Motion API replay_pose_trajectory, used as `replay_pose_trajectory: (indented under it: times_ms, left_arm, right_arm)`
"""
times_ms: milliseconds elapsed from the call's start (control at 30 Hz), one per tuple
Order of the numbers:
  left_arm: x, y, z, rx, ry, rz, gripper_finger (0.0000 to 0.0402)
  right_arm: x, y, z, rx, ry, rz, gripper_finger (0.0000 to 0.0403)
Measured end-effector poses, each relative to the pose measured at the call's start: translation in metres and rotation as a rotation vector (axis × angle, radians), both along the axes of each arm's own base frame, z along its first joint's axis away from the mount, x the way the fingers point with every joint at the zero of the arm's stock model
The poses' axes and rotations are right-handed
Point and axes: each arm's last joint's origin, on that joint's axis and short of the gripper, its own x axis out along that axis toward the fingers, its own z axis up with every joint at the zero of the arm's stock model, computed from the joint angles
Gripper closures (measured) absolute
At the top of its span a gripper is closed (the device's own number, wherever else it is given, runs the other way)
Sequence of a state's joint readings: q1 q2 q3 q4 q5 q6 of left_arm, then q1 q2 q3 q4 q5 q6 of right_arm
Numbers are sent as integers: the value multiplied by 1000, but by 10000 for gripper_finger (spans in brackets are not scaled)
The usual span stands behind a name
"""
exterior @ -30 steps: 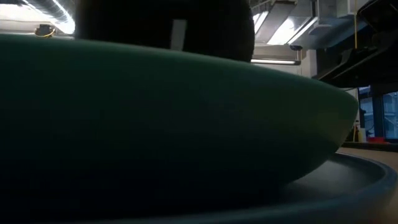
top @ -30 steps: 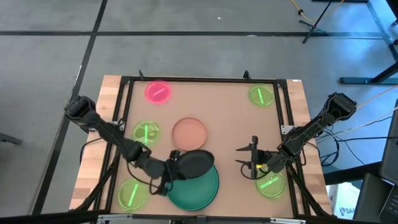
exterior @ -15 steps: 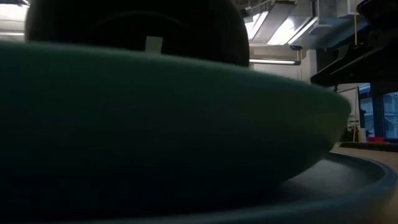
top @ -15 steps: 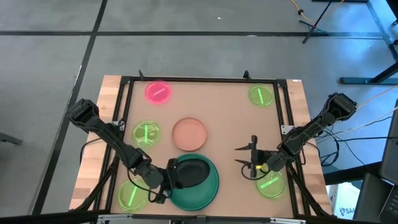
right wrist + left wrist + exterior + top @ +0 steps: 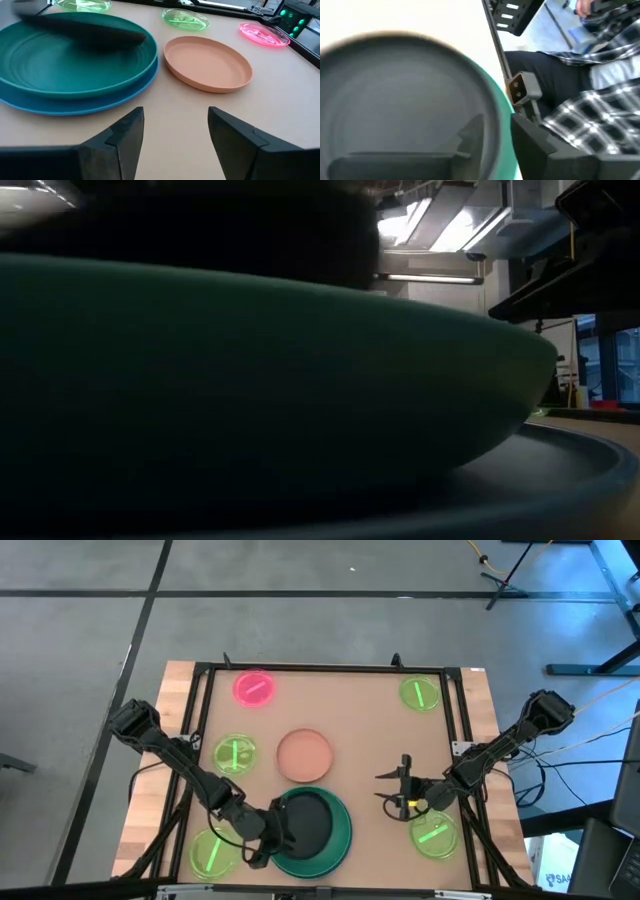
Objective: Stack plastic plates
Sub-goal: Stack the orange plate on top of the black plate
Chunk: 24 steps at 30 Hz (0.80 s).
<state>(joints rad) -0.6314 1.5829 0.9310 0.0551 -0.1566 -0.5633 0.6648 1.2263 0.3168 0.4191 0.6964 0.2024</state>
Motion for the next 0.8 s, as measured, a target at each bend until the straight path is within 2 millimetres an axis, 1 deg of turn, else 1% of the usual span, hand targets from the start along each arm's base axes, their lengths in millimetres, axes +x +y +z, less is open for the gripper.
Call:
replay_pose_trajectory:
  times_ms: [133, 233, 367, 467, 667, 800]
  left_arm:
    - [1, 2, 0, -1, 3, -12, 273]
    - [3, 5, -1, 36, -8, -25, 268]
    - [8, 18, -4, 93, 16, -8, 267]
    - [14, 33, -7, 126, 51, 60, 267]
    - [24, 73, -11, 141, 153, 211, 267]
    - [24, 101, -13, 161, 243, 320, 266]
  right_arm:
    - [0, 0, 0, 1, 0, 1, 189]
    - [0, 0, 0, 1, 0, 1, 189]
    - [0, 0, 0, -7, 1, 3, 189]
    - [0, 0, 0, -25, 0, 1, 189]
    - [0, 0, 0, -27, 0, 1, 189]
    - [0, 0, 0, -21, -1, -2, 189]
